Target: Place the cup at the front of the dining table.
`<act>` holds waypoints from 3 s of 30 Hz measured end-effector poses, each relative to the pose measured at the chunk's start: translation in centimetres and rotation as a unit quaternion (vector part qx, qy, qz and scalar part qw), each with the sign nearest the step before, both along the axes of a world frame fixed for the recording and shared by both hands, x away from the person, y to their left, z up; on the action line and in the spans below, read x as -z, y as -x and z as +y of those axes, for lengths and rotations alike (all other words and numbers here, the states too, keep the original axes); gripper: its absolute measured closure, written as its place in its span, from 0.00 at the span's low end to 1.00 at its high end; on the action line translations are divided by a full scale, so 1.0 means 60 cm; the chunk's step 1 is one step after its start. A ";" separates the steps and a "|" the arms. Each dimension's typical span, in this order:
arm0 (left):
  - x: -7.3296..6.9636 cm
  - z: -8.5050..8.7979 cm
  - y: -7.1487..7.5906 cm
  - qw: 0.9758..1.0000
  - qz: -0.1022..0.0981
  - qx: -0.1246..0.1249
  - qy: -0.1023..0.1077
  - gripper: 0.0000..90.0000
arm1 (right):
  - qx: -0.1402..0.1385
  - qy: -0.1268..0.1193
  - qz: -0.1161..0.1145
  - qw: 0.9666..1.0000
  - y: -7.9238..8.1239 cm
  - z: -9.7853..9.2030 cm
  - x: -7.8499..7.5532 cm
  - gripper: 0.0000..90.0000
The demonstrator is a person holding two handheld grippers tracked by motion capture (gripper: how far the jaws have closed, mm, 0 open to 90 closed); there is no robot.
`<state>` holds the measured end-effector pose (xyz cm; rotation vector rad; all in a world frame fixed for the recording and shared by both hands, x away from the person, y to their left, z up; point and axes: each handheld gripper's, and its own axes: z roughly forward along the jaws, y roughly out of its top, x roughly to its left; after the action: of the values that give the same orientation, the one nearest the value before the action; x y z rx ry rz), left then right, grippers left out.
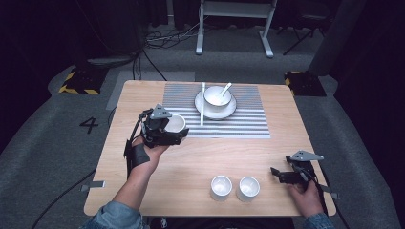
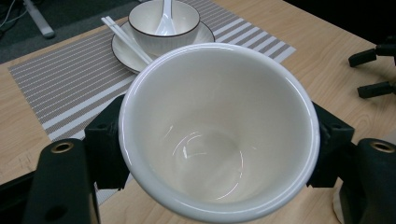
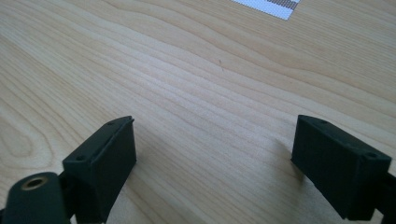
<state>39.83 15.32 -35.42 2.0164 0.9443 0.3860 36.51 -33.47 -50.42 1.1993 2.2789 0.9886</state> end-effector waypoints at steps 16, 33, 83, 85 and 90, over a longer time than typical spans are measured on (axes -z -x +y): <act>0.005 -0.005 -0.078 1.000 -0.004 -0.021 -0.011 0.29 | 0.000 0.000 0.000 1.000 0.000 0.000 0.000 0.15; 0.029 -0.024 -0.173 0.997 -0.019 -0.066 -0.046 0.29 | 0.002 0.000 0.000 1.000 0.000 0.000 0.000 0.15; 0.184 -0.075 -0.265 0.990 0.074 -0.069 -0.094 0.29 | 0.000 0.000 0.000 1.000 0.000 0.000 0.000 0.16; 0.183 -0.074 -0.265 0.991 0.075 -0.072 -0.088 0.27 | 0.001 0.000 0.000 1.000 0.000 0.000 0.000 0.16; 0.177 -0.070 -0.265 0.992 0.080 -0.077 -0.064 0.23 | 0.000 0.000 -0.001 1.000 0.000 0.000 0.000 0.16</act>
<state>55.75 11.14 -46.07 2.1214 1.2074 0.3818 36.51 -33.48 -50.42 1.1995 2.2773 0.9886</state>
